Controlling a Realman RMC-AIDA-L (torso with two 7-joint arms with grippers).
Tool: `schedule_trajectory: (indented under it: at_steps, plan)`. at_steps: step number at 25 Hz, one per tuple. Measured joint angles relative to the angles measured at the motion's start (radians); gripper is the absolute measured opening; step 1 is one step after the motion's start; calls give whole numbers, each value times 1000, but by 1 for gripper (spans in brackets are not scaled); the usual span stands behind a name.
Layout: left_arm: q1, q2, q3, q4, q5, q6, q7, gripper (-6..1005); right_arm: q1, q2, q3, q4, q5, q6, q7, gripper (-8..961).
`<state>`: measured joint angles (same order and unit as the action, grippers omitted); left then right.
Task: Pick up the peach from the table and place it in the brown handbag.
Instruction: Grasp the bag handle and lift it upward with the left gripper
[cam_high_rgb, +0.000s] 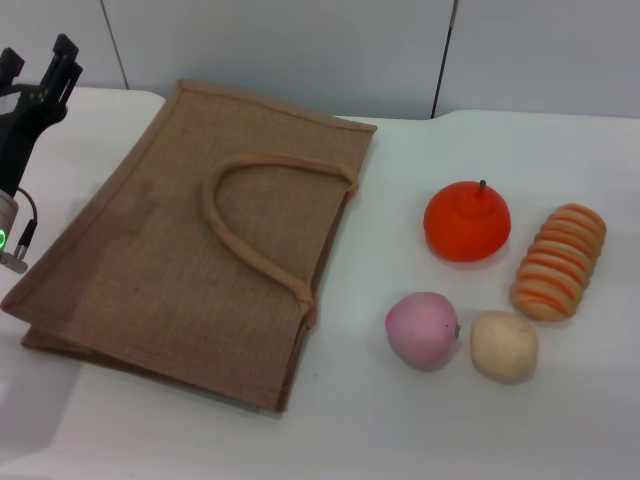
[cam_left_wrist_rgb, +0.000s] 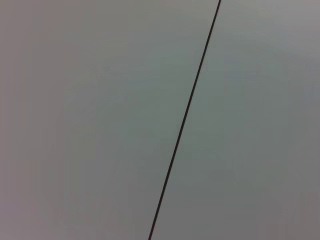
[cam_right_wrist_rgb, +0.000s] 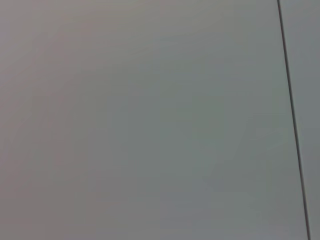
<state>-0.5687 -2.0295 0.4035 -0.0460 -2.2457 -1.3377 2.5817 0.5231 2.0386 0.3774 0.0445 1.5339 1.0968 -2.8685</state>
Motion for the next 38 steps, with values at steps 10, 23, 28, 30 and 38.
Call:
schedule_trajectory:
  at_steps: [10,23,28,30,38]
  plan:
    - [0,0,0,1,0,0,0,801,1,0,0,1,0,0,2,699]
    - [-37,38,3,28,239,97,-220,801,0,0,0,-8,0,-11,1,699]
    - [-46,50,3,117,396,165,-449,800,1,-1,0,-8,0,-13,-2,699]
    - [-55,47,3,176,493,218,-576,800,0,-1,0,-8,0,-13,-2,699]
    - [-96,3,3,472,996,381,-1121,798,-1,-2,0,-8,0,-14,-2,700]
